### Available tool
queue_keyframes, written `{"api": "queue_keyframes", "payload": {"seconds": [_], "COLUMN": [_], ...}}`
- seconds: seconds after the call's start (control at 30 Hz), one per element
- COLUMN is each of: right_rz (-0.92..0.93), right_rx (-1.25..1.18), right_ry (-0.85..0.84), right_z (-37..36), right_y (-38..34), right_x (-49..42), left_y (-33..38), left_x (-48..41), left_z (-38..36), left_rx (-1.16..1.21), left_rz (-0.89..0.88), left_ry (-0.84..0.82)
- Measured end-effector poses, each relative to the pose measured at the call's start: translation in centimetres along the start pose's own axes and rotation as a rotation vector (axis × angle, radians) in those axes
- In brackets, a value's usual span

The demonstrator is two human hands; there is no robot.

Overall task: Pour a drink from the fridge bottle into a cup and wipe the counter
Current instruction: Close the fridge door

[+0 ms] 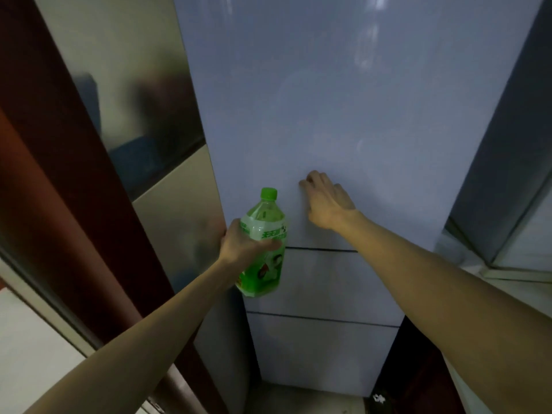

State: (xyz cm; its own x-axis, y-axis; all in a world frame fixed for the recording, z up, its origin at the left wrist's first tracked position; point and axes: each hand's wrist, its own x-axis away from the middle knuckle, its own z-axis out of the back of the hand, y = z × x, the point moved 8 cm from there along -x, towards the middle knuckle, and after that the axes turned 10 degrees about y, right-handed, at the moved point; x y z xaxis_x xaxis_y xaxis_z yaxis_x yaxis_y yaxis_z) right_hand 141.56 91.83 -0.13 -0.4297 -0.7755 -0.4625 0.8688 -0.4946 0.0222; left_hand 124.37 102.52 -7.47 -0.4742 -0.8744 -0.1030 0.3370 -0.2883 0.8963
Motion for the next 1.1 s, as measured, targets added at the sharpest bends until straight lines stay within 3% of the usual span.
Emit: {"api": "queue_keyframes", "payload": {"seconds": [0.3,0.5,0.83,1.1], "right_rz": [-0.101,-0.112,-0.356,-0.643], "right_rx": [0.014,0.085,0.174,0.175], "right_ry": [-0.087,-0.153,-0.434,-0.503], "right_z": [-0.9,-1.1,-0.3,2.7], "right_y": [-0.4,2.1,8.9,14.2], "right_x": [-0.1,4.2,19.6,32.0], "left_y": [0.2,0.8,4.1,5.0], "left_x": [-1.0,-0.7,7.7,16.6], "left_z": [-1.9,-5.7,-16.3,-24.4], "left_rx": [-0.058,-0.052,0.089,0.078], "left_rz": [-0.046,-0.141,-0.256,-0.263], "left_ry": [-0.083,-0.251,-0.619,-0.893]}}
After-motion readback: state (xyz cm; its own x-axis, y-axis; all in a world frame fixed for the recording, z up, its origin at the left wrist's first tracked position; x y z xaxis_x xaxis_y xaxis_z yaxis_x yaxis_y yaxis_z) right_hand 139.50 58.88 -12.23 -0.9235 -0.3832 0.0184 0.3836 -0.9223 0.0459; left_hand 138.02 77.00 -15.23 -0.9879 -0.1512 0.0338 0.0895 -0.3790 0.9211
